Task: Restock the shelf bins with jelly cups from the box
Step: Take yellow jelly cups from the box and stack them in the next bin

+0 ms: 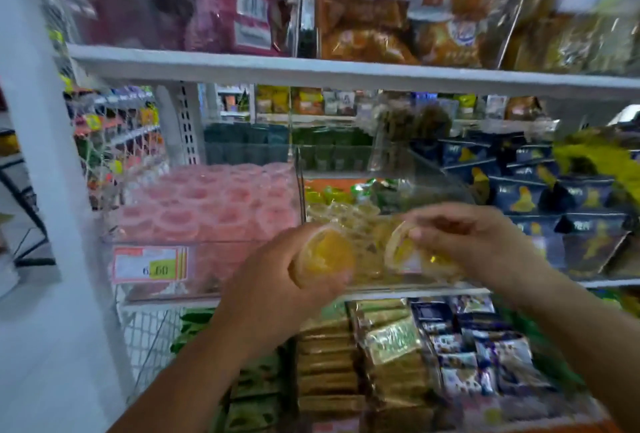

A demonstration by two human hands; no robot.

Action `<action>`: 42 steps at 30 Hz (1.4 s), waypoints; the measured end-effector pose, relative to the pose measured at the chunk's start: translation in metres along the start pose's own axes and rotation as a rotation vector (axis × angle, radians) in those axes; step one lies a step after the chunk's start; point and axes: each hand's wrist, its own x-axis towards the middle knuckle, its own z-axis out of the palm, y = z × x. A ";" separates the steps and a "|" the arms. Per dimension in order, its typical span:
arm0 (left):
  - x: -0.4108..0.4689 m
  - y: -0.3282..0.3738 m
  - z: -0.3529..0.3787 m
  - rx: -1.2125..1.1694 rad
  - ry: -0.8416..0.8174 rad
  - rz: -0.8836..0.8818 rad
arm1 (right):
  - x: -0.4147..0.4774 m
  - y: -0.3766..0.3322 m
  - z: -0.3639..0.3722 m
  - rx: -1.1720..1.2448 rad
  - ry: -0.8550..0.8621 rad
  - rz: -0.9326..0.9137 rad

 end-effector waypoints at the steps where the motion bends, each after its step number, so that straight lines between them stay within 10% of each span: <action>1: 0.007 0.002 -0.005 -0.001 0.017 0.007 | 0.018 -0.006 -0.006 -0.060 0.009 -0.037; 16: 0.042 0.017 -0.041 0.049 0.063 -0.093 | 0.277 0.089 0.002 -1.201 -0.220 0.122; 25: 0.041 0.018 -0.053 0.060 0.061 -0.085 | 0.279 0.092 0.012 -1.371 -0.395 0.171; 30: 0.036 0.014 -0.060 0.079 0.062 -0.069 | 0.274 0.076 0.009 -1.203 -0.311 0.193; 37: 0.034 0.011 -0.064 -0.001 0.082 -0.061 | 0.265 0.081 0.042 -0.290 -0.293 0.310; 42: 0.031 0.012 -0.068 0.021 0.094 -0.082 | 0.264 0.089 0.050 -0.435 -0.301 0.198</action>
